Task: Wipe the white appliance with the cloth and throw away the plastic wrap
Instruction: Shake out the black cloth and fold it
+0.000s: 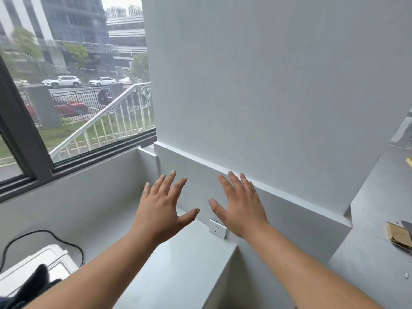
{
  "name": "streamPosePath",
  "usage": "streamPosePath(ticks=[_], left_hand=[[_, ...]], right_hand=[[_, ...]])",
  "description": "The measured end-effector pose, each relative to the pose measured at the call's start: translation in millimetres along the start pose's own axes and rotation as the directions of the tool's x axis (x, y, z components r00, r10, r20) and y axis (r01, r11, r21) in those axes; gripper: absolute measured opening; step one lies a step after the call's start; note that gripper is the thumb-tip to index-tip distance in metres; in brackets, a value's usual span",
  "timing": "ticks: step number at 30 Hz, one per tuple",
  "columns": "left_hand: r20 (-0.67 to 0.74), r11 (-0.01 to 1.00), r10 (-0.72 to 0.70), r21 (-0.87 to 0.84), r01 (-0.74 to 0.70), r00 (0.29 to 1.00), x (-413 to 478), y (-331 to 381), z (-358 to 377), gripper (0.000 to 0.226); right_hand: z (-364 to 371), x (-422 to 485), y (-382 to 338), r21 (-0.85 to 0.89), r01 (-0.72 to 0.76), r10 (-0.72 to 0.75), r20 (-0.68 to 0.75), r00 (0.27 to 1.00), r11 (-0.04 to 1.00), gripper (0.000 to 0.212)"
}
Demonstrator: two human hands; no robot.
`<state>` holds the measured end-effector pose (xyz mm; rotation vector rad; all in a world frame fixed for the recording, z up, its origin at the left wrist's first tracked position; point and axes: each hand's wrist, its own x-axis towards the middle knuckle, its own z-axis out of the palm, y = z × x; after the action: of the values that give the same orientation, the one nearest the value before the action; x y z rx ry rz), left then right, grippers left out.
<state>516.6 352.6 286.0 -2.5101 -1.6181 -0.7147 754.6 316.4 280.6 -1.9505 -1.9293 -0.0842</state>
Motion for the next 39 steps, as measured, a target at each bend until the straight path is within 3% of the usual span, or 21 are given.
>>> streamPosePath(ticks=[18,39], left_hand=[[-0.144,0.996,-0.060,0.062,0.070,0.988,-43.0,-113.2,-112.8,0.096],[-0.159,0.980,-0.146,0.114,0.165,0.976,-125.0,-188.4,-159.0,0.096]], right_hand=[[-31.4,23.9,-163.7,-0.049,0.189,-0.194,-0.144,0.970,0.981,0.082],[-14.0,-12.4,-278.4,-0.001,0.308,-0.306,-0.102,0.947,0.952,0.082]])
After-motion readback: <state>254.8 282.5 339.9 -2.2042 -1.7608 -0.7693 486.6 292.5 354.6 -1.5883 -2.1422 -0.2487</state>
